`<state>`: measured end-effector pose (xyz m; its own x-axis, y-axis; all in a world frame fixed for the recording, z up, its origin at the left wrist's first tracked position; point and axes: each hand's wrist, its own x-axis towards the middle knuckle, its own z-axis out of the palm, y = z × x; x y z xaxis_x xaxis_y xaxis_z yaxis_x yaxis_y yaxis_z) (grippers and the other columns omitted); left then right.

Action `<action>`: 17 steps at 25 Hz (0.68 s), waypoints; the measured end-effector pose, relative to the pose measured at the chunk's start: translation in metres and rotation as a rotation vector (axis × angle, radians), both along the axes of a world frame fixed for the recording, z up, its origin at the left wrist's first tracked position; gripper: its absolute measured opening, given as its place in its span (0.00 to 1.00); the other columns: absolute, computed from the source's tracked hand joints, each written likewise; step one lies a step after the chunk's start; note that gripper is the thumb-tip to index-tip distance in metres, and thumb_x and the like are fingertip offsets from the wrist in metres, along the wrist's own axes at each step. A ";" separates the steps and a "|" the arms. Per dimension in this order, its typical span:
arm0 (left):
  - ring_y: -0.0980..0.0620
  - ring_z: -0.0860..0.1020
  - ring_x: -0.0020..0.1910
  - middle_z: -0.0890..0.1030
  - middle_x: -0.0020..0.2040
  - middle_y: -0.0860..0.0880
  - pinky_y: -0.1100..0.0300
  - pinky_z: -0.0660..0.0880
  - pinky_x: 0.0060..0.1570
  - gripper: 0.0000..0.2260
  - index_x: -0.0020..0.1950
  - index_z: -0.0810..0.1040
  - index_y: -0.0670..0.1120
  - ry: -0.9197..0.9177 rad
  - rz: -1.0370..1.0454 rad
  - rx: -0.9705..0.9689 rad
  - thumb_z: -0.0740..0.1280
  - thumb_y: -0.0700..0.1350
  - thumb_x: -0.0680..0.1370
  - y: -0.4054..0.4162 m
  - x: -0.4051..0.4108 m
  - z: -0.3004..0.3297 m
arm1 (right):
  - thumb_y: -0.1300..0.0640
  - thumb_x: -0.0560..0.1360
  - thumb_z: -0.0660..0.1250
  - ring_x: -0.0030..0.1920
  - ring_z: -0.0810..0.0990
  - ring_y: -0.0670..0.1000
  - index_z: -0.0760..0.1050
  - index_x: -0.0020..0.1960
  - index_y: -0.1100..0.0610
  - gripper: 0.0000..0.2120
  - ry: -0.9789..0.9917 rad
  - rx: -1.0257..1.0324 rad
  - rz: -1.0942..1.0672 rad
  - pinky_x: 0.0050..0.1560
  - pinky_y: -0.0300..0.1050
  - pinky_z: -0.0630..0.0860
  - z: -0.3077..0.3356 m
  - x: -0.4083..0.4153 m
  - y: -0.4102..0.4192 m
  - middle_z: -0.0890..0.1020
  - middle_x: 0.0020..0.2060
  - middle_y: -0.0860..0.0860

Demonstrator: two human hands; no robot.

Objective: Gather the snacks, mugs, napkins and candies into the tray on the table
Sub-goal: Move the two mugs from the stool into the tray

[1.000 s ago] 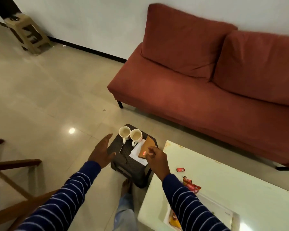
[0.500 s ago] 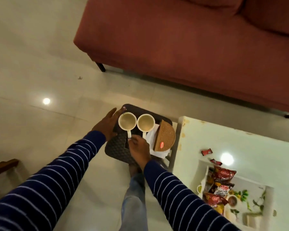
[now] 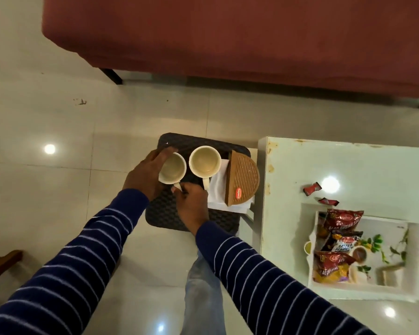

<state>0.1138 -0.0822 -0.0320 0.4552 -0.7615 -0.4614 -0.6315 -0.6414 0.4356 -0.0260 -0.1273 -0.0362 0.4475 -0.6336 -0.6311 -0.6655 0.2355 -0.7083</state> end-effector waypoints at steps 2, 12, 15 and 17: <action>0.42 0.75 0.63 0.70 0.70 0.50 0.46 0.75 0.58 0.38 0.72 0.60 0.62 0.009 0.078 -0.024 0.77 0.50 0.68 0.016 -0.004 0.010 | 0.55 0.78 0.67 0.42 0.81 0.49 0.83 0.47 0.59 0.09 -0.044 0.018 0.045 0.46 0.44 0.77 0.010 -0.007 0.006 0.85 0.40 0.54; 0.46 0.78 0.60 0.79 0.60 0.49 0.55 0.72 0.58 0.36 0.63 0.68 0.65 0.132 0.032 -0.033 0.82 0.47 0.61 0.013 -0.181 0.070 | 0.53 0.79 0.66 0.31 0.71 0.40 0.76 0.37 0.48 0.11 -0.165 0.053 -0.057 0.37 0.31 0.65 0.083 -0.201 0.006 0.72 0.27 0.41; 0.56 0.75 0.60 0.77 0.61 0.57 0.65 0.68 0.58 0.36 0.66 0.70 0.60 0.227 -0.086 -0.116 0.82 0.45 0.63 -0.026 -0.264 0.068 | 0.52 0.79 0.64 0.41 0.71 0.37 0.79 0.43 0.49 0.07 -0.073 0.005 -0.147 0.46 0.36 0.71 0.089 -0.296 -0.012 0.76 0.39 0.42; 0.60 0.73 0.62 0.76 0.62 0.60 0.65 0.67 0.60 0.35 0.66 0.69 0.62 0.315 -0.154 -0.143 0.81 0.45 0.64 -0.064 -0.321 0.071 | 0.51 0.79 0.64 0.40 0.72 0.37 0.81 0.44 0.52 0.09 -0.014 -0.090 -0.221 0.46 0.37 0.73 0.095 -0.358 -0.029 0.78 0.39 0.41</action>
<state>-0.2072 -0.1465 0.0386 0.1833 -0.8769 -0.4444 -0.5370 -0.4679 0.7019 -0.3844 -0.1565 0.0592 0.3003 -0.7707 -0.5621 -0.5945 0.3096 -0.7421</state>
